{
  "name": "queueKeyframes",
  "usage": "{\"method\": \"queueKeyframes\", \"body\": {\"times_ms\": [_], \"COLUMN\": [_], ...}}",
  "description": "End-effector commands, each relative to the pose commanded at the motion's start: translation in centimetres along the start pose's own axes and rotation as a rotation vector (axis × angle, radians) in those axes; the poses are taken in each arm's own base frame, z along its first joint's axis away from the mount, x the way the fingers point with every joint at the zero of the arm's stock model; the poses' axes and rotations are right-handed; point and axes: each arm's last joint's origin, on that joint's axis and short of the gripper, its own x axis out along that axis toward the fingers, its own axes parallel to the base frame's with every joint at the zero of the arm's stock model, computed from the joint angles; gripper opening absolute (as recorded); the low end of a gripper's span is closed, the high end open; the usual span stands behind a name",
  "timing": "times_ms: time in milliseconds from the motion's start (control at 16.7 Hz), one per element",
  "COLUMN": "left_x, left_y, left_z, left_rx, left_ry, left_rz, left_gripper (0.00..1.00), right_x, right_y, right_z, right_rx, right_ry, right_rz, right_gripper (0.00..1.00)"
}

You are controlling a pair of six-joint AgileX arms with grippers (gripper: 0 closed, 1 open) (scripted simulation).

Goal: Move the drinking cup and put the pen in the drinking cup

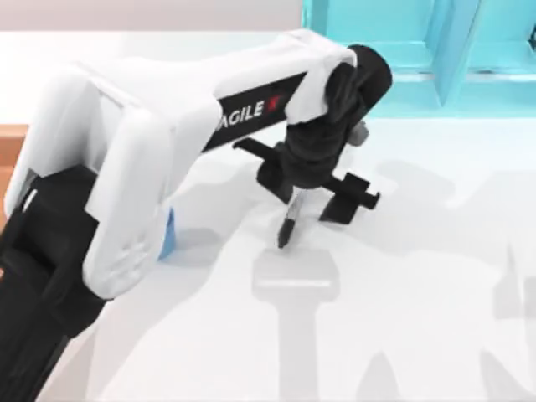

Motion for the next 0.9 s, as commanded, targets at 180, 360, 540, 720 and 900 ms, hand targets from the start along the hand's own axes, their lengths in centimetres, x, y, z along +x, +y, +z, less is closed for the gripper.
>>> {"method": "queueKeyframes", "body": {"times_ms": [180,360,540,720,900], "left_x": [0.0,0.0,-3.6,-4.9,-7.6], "left_y": [0.0,0.0,-0.7,-1.2,-1.8], "left_z": [0.0,0.0,-0.2,-0.8,-2.4], "left_rx": [0.0,0.0,-0.013,-0.007,-0.006], "left_ry": [0.0,0.0,-0.036,-0.039,-0.037], "left_rz": [0.0,0.0,-0.081,-0.081,-0.078], "left_gripper": [0.0,0.0,0.0,0.0,0.0], "right_x": [0.0,0.0,0.0,0.0,0.0], "right_y": [0.0,0.0,0.0,0.0,0.0], "right_z": [0.0,0.0,0.0,0.0,0.0], "right_rx": [0.0,0.0,0.0,0.0,0.0], "right_ry": [0.0,0.0,0.0,0.0,0.0], "right_rz": [0.0,0.0,0.0,0.0,0.0], "right_gripper": [1.0,1.0,1.0,1.0,1.0]}}
